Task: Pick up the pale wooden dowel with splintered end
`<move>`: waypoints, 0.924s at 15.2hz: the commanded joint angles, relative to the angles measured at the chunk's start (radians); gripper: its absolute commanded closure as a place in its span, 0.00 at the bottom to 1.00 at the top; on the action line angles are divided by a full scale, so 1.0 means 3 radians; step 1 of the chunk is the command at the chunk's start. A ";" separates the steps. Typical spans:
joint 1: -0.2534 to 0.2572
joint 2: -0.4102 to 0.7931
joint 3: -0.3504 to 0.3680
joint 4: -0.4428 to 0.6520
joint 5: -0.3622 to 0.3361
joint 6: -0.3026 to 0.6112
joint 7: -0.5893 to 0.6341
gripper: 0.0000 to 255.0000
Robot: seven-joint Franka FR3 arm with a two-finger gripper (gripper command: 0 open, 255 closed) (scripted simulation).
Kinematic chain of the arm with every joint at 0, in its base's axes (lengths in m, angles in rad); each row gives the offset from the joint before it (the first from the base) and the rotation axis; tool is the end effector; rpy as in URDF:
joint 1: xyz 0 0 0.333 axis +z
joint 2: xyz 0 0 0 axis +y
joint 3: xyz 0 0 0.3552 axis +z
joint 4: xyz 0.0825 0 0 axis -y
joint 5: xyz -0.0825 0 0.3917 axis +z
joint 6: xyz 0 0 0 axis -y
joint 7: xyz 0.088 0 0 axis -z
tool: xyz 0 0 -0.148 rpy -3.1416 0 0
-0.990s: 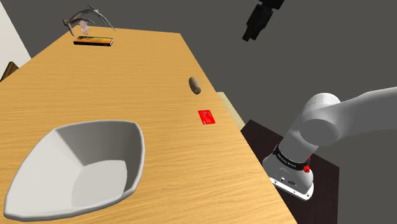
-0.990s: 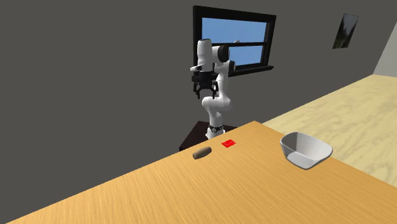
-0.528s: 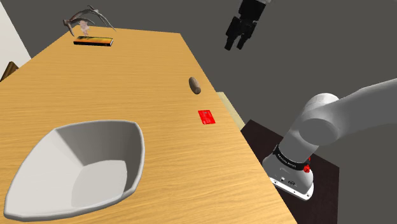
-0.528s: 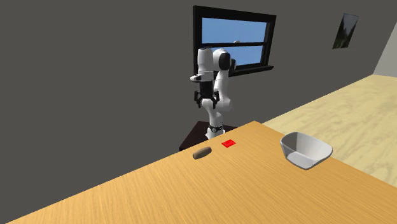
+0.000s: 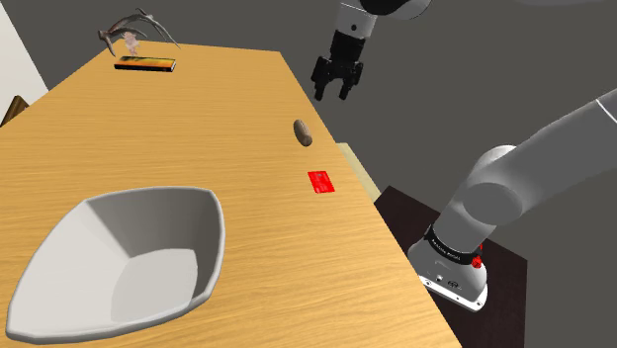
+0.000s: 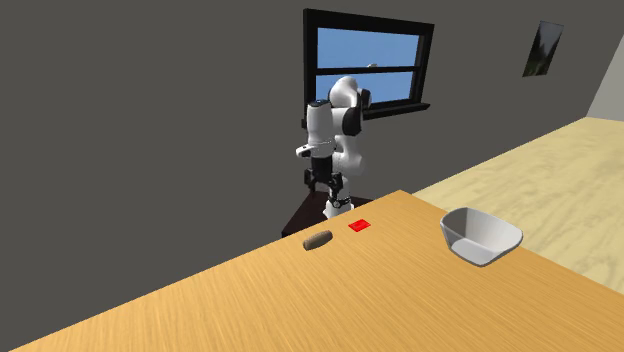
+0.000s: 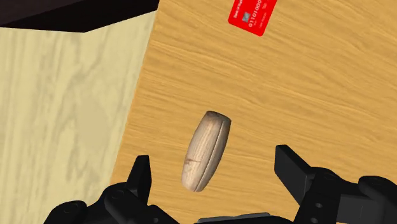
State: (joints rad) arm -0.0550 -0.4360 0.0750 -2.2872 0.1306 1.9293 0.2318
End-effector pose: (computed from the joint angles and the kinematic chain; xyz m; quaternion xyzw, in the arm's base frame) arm 0.4234 0.0255 0.5199 -0.9898 0.1288 -0.0328 0.0505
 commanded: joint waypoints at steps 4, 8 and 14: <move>-0.0061 0.0593 0.0104 0.0114 0.0017 0.0323 0.0427 0.00; -0.0094 0.1097 0.0145 0.0290 0.0009 0.0527 0.0754 0.00; -0.0092 0.1294 0.0152 0.0205 0.0012 0.0785 0.0798 0.00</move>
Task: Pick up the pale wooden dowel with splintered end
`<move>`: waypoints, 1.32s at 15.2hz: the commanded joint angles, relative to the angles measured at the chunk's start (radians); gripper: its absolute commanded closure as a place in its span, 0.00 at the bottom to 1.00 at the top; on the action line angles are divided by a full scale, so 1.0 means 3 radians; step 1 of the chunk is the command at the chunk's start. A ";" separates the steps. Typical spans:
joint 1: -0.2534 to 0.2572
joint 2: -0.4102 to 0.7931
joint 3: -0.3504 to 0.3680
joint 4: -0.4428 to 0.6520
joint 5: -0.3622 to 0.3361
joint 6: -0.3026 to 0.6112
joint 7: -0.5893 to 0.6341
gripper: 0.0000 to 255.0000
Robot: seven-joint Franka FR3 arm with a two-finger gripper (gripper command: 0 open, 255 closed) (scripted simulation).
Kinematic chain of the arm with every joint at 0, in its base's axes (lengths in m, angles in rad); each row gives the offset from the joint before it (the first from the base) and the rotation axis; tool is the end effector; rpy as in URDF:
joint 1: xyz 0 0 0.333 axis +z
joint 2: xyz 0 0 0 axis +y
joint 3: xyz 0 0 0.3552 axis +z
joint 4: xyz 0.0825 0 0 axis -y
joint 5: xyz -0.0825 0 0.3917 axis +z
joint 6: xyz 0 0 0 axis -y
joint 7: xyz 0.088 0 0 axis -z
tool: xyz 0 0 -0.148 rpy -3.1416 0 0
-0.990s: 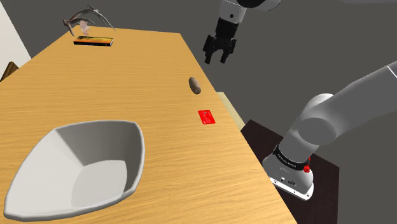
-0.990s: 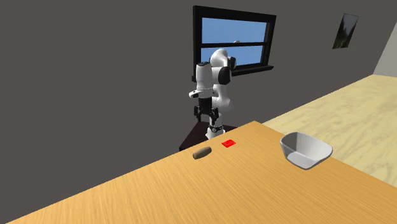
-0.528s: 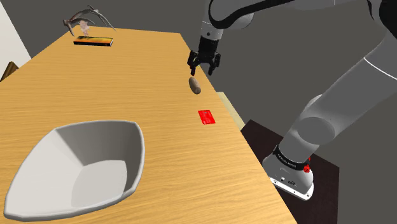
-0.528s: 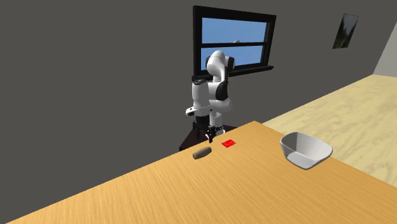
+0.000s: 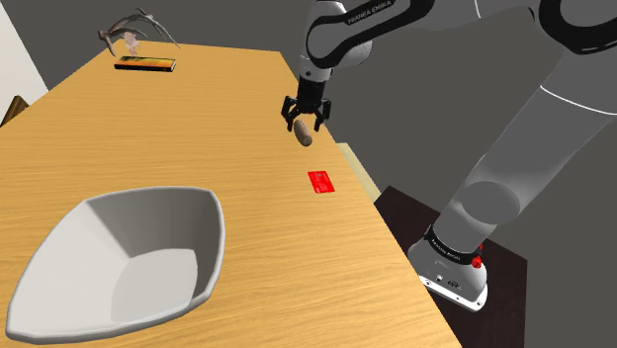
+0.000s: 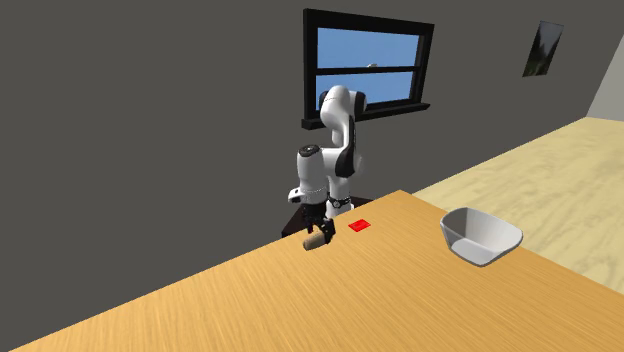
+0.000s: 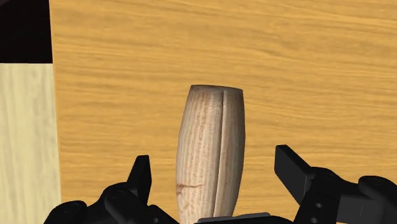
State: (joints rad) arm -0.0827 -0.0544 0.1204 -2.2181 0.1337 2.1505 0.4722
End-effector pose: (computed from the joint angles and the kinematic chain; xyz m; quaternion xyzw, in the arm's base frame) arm 0.5197 0.0300 0.3928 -0.9665 0.2513 0.0197 0.0490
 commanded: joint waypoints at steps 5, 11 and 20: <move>0.0002 0.0082 0.0002 -0.0084 0.0004 0.0165 -0.0013 1.00; 0.0002 0.0082 0.0002 -0.0088 0.0004 0.0170 -0.0014 1.00; -0.0003 -0.0047 -0.0003 0.0058 -0.0002 -0.0105 0.0010 1.00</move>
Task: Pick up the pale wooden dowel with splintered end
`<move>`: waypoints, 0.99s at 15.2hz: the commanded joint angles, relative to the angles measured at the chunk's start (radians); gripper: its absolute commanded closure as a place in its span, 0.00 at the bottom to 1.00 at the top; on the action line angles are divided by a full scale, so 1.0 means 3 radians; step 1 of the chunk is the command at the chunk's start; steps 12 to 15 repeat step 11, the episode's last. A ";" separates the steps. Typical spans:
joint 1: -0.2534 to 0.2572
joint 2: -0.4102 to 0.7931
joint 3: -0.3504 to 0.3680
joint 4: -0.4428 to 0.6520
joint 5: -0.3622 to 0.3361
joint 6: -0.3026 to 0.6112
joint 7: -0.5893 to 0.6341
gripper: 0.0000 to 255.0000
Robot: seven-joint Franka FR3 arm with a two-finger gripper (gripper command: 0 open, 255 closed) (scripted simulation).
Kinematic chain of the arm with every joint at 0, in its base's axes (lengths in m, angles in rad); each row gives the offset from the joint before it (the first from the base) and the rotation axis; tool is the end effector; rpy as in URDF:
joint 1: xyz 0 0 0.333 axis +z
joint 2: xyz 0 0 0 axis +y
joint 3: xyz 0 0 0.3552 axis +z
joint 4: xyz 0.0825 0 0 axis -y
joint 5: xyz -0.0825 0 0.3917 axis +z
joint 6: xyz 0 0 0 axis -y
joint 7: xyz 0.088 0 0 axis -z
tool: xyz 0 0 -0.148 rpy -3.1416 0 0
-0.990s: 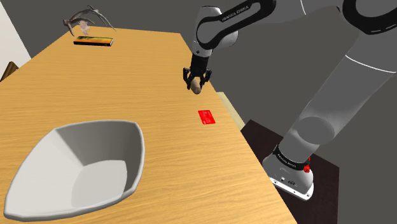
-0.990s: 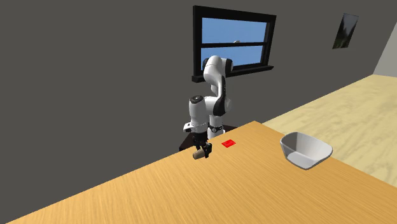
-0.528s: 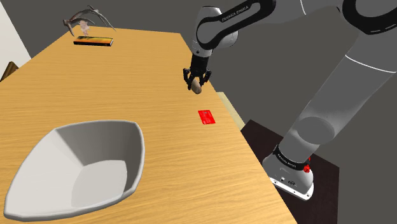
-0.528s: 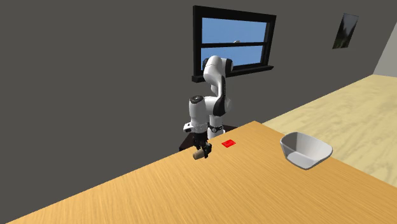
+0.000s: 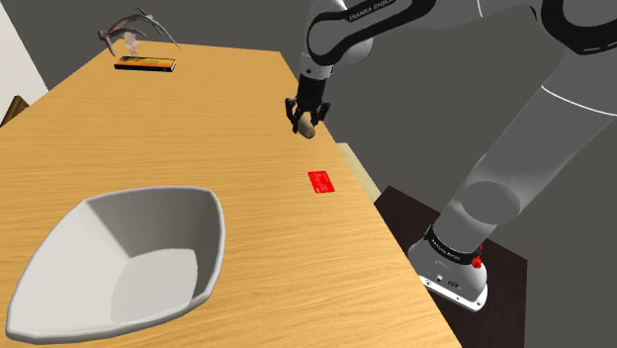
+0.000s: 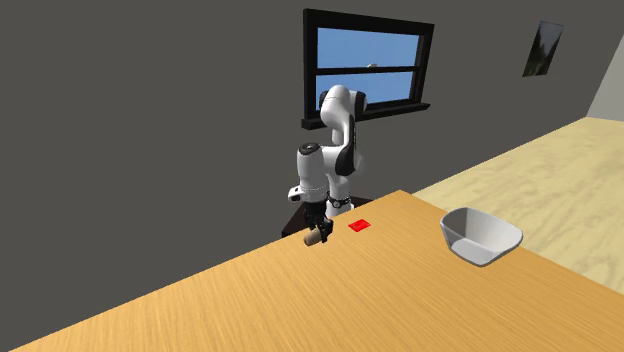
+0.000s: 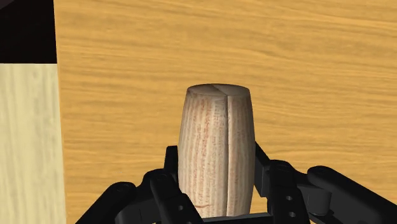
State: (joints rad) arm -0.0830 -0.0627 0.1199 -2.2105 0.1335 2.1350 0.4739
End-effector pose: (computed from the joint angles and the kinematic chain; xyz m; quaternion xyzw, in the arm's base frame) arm 0.5191 0.0299 0.3993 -0.9664 0.2516 0.0195 0.0490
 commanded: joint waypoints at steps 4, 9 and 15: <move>-0.0004 -0.0089 -0.0006 0.0142 -0.0006 -0.0231 0.0018 1.00; -0.0008 -0.0161 -0.0012 0.0293 -0.0012 -0.0453 0.0037 1.00; -0.0008 -0.0163 -0.0012 0.0298 -0.0012 -0.0460 0.0037 1.00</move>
